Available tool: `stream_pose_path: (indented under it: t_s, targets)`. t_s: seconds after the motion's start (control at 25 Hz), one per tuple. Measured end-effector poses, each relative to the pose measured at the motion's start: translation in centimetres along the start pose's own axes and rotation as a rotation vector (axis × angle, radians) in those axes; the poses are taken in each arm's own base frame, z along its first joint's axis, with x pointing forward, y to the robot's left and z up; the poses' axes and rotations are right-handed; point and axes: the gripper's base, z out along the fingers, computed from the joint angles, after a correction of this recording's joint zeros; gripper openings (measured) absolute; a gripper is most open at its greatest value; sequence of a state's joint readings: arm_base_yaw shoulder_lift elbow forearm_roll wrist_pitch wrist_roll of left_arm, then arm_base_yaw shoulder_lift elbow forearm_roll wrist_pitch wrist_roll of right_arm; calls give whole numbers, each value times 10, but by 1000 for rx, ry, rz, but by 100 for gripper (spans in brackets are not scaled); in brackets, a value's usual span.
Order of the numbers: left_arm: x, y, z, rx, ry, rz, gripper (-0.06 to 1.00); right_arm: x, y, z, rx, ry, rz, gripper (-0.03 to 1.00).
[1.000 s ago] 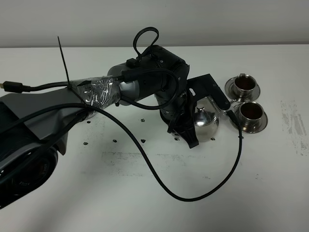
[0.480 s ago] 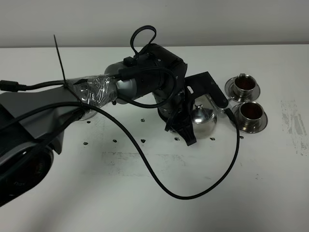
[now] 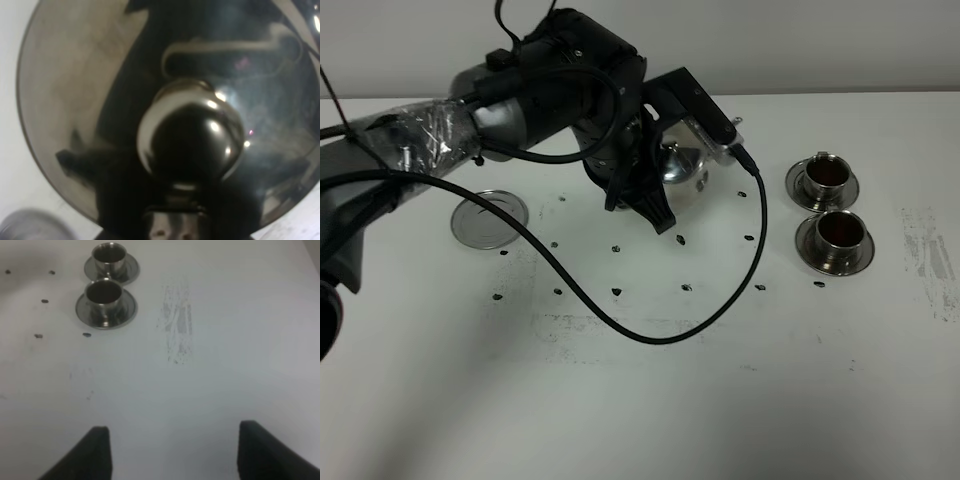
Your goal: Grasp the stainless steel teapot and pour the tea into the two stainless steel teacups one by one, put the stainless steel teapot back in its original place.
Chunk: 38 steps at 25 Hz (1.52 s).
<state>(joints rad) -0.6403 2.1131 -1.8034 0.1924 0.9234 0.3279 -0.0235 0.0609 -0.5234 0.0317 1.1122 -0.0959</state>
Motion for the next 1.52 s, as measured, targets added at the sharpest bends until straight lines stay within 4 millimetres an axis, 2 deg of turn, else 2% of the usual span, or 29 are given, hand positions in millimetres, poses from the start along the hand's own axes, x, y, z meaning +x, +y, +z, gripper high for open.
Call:
stream_pose_path:
  t_s: [0.12,0.36,0.72,1.0,1.16,1.32,1.52]
  targets:
    - [15,12,-9,-17,1,-45,17,0,0,0,0,0,0,53]
    - [64,34,-20,-38,12,-152,17,0,0,0,0,0,0,53]
    - [110,77,-32,-59,77,-372,17,0,0,0,0,0,0,53]
    - [150,86,-19,-31,117,-479,17,0,0,0,0,0,0,53]
    - [166,89,-8,-30,122,-554,17,0,0,0,0,0,0,53]
    - [171,94,0,-36,88,-606,17,0,0,0,0,0,0,53]
    - [170,92,22,0,102,-625,17,0,0,0,0,0,0,53]
